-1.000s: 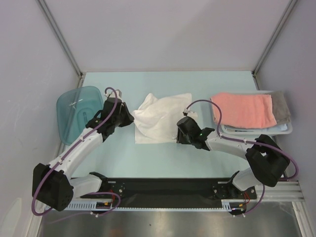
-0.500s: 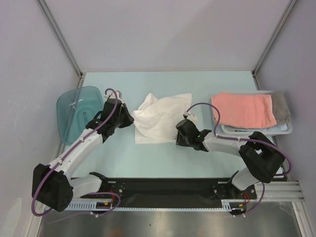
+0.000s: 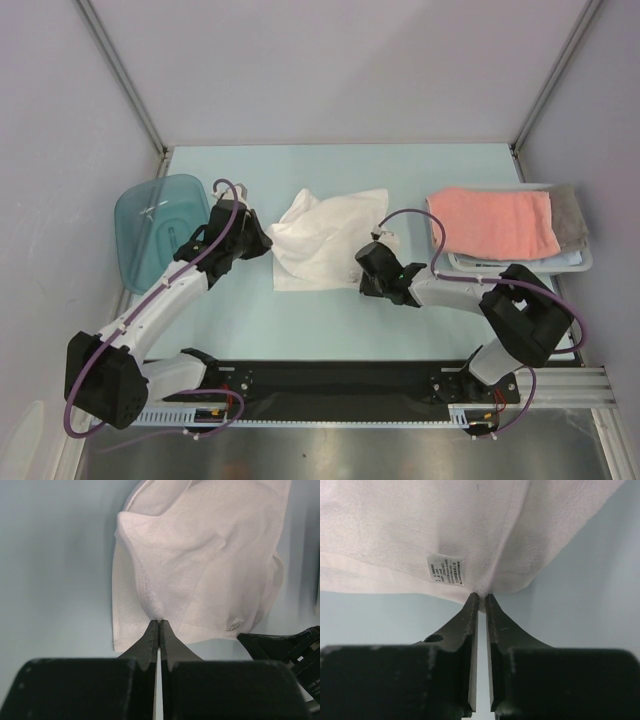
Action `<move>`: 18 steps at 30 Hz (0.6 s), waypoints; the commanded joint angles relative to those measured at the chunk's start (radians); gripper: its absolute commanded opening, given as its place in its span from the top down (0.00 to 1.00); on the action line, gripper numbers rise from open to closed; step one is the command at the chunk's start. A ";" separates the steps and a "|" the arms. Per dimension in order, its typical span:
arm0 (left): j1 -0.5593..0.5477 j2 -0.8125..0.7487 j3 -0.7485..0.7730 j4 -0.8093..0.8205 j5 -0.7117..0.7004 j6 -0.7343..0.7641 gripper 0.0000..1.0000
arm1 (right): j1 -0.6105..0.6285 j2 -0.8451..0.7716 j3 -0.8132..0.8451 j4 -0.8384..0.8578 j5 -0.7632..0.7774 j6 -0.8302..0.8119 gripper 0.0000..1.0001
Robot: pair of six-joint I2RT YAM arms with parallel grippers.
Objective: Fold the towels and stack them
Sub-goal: Flatten out the crumpled towel
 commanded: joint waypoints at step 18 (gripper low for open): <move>-0.007 -0.080 0.298 -0.141 -0.002 0.283 1.00 | -0.101 -0.411 0.348 -0.304 0.116 -0.325 1.00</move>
